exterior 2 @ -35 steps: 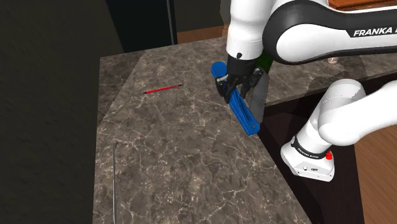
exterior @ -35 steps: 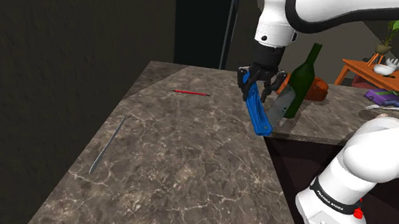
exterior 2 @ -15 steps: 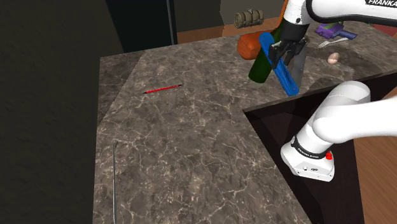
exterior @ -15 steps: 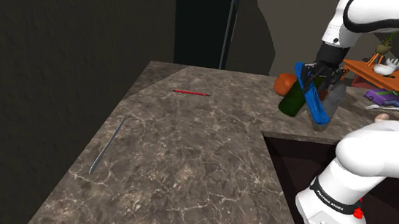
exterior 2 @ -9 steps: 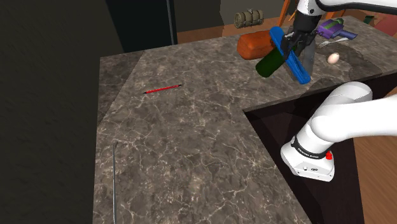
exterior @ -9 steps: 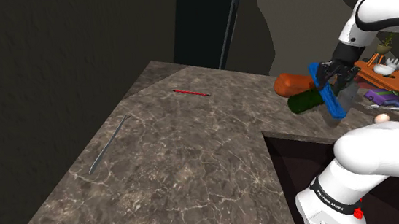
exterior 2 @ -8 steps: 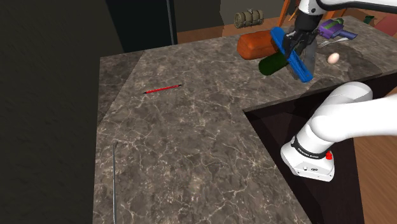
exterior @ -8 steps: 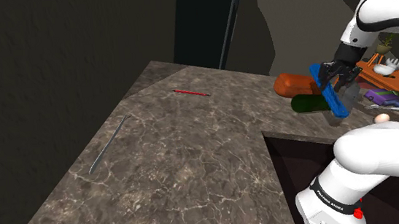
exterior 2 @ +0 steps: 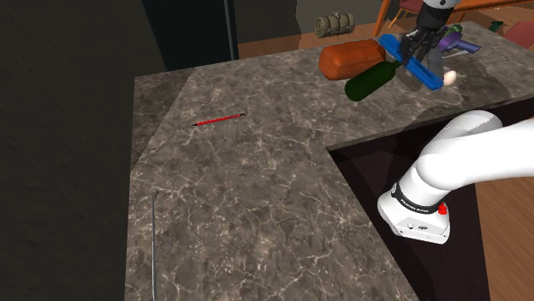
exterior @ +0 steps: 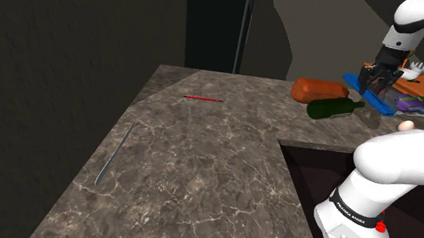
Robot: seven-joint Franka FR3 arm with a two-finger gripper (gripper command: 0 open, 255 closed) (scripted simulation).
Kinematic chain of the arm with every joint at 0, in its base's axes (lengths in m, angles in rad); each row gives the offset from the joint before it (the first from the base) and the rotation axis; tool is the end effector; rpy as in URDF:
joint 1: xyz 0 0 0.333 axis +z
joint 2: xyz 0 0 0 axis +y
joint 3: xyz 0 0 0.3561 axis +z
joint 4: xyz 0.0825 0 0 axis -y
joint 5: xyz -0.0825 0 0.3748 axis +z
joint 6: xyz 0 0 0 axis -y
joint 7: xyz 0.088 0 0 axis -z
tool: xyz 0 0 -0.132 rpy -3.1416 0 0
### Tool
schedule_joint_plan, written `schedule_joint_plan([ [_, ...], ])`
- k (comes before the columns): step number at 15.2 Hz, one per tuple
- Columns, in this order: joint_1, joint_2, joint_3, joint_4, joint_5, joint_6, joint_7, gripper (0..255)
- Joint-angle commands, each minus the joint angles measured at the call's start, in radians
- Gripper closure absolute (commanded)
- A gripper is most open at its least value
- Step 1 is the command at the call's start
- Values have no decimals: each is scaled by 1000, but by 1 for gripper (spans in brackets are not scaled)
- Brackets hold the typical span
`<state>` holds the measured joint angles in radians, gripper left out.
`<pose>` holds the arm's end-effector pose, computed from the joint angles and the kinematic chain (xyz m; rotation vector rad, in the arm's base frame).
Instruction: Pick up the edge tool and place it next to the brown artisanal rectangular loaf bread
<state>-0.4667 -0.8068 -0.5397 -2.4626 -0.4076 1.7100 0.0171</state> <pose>0.0976 -0.3036 0.5172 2.8700 -1.2354 -0.0290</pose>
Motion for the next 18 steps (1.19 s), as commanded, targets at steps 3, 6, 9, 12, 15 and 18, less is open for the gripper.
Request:
schedule_joint_plan([
  [3,13,95,-108,91,-30,34,-95,255],
  [6,34,172,-193,169,-36,58,-170,255],
  [9,57,235,-266,220,-32,88,-227,255],
  [12,57,239,-282,185,-40,128,-224,255],
  [15,57,247,-299,153,-48,169,-222,255],
  [18,59,256,-317,122,-55,211,-220,255],
])
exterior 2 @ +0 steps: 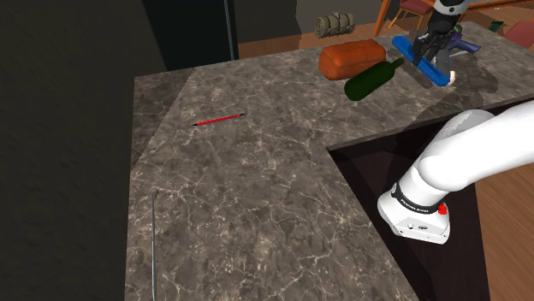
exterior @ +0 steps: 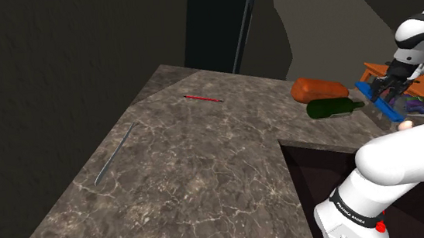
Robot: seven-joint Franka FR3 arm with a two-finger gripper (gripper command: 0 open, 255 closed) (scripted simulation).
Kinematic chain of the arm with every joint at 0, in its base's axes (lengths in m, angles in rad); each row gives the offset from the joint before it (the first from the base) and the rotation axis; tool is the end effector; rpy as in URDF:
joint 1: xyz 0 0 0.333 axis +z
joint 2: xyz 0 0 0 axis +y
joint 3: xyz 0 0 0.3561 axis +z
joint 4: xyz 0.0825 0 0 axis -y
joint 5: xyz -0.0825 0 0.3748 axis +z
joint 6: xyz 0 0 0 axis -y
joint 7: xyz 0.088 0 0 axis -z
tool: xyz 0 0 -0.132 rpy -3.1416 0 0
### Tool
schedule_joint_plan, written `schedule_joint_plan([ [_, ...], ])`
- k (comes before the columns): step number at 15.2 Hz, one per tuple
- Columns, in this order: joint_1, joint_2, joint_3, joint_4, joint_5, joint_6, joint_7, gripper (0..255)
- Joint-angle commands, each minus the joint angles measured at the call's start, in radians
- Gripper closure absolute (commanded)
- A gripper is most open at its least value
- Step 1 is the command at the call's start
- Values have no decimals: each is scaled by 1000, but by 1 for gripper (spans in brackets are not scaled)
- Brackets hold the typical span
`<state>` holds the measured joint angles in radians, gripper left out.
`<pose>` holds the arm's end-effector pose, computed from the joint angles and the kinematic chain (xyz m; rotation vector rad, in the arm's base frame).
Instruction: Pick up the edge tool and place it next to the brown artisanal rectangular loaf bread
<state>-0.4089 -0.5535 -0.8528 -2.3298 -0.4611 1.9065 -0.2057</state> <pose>0.0547 -0.4187 0.4772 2.8691 -1.2343 -0.0304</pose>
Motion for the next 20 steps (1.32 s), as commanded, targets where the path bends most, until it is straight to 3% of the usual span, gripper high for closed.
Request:
schedule_joint_plan([
  [1,2,7,-11,-21,-4,29,3,255],
  [20,62,149,-175,-174,-15,326,-14,255],
])
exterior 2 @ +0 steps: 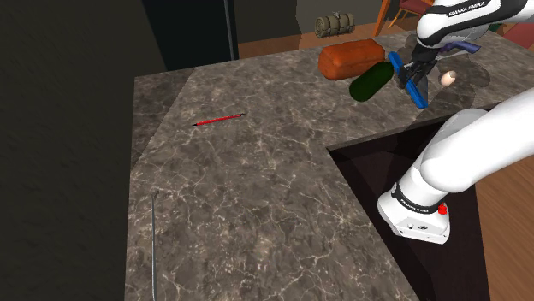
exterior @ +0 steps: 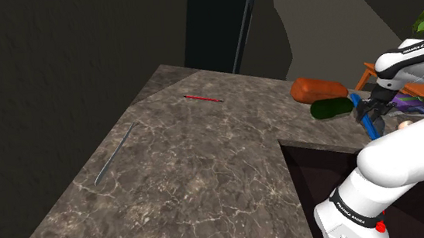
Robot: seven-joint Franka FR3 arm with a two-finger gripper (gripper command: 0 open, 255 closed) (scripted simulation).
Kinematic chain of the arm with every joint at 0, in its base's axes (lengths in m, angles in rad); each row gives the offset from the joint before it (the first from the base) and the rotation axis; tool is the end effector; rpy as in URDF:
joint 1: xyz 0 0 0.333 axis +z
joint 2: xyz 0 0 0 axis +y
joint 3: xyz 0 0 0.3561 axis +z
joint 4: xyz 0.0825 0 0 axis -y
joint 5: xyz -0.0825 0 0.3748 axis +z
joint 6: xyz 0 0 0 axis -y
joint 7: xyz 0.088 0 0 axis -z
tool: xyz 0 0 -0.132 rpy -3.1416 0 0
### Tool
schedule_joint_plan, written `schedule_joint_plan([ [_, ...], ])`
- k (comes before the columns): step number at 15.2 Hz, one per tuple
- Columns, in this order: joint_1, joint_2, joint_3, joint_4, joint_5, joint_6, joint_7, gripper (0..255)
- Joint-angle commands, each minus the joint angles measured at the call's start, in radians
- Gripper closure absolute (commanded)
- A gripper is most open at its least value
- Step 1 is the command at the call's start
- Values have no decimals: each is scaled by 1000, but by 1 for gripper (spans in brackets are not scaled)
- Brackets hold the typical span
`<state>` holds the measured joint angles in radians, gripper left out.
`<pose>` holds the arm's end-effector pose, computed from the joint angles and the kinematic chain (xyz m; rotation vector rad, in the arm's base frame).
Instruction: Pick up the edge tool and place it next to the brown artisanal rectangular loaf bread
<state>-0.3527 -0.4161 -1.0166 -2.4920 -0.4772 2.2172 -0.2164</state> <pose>0.0609 -0.4241 0.3794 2.8632 -1.2349 -0.0204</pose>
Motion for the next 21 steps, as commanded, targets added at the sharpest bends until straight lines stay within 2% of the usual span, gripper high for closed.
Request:
schedule_joint_plan([
  [1,12,24,-23,-18,4,33,-6,255],
  [8,12,24,-23,-18,4,33,-6,255],
  [9,14,25,-23,-18,5,34,-6,0],
  [14,12,24,-23,-18,4,33,-6,0],
  [18,-33,-69,74,47,-5,-125,15,0],
  [21,-33,-69,75,47,-5,-125,15,0],
])
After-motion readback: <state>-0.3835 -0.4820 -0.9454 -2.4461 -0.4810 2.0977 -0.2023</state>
